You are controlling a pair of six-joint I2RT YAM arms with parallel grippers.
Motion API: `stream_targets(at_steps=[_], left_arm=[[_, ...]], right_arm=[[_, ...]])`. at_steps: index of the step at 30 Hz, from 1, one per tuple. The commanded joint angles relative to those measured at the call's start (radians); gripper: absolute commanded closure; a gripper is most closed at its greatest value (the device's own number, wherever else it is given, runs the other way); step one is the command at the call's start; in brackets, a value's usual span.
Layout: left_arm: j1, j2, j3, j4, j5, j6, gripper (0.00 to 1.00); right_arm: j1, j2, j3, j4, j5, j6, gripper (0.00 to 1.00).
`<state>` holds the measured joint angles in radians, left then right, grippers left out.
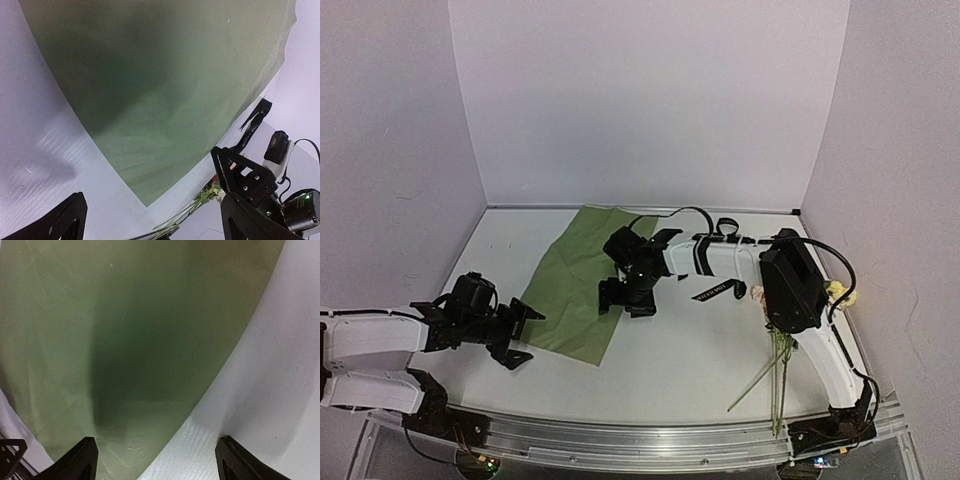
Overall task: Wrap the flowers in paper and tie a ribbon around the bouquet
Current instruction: Pick up the corner of the folded wrapping paper at the center of the board.
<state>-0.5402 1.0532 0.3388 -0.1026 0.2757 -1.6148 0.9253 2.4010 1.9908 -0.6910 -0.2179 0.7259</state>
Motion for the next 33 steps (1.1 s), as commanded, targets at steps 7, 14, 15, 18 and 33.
stream_targets(at_steps=[7, 14, 15, 18, 33], left_arm=[[-0.035, 0.024, -0.032, 0.185, -0.012, -0.167, 0.05], [-0.035, -0.064, -0.075, 0.126, -0.044, -0.190, 0.07], [-0.035, -0.074, -0.096, 0.143, -0.045, -0.201, 0.07], [-0.035, -0.085, -0.123, 0.178, -0.045, -0.206, 0.09], [-0.027, 0.077, -0.129, 0.396, -0.024, -0.130, 0.23]], right_arm=[[0.011, 0.078, 0.079, 0.074, -0.047, 0.181, 0.41], [0.052, 0.065, 0.085, 0.121, -0.081, 0.260, 0.54], [0.055, 0.063, 0.085, 0.124, -0.082, 0.266, 0.54], [0.059, 0.066, 0.091, 0.132, -0.087, 0.284, 0.54], [0.060, 0.042, 0.066, 0.145, -0.112, 0.294, 0.53]])
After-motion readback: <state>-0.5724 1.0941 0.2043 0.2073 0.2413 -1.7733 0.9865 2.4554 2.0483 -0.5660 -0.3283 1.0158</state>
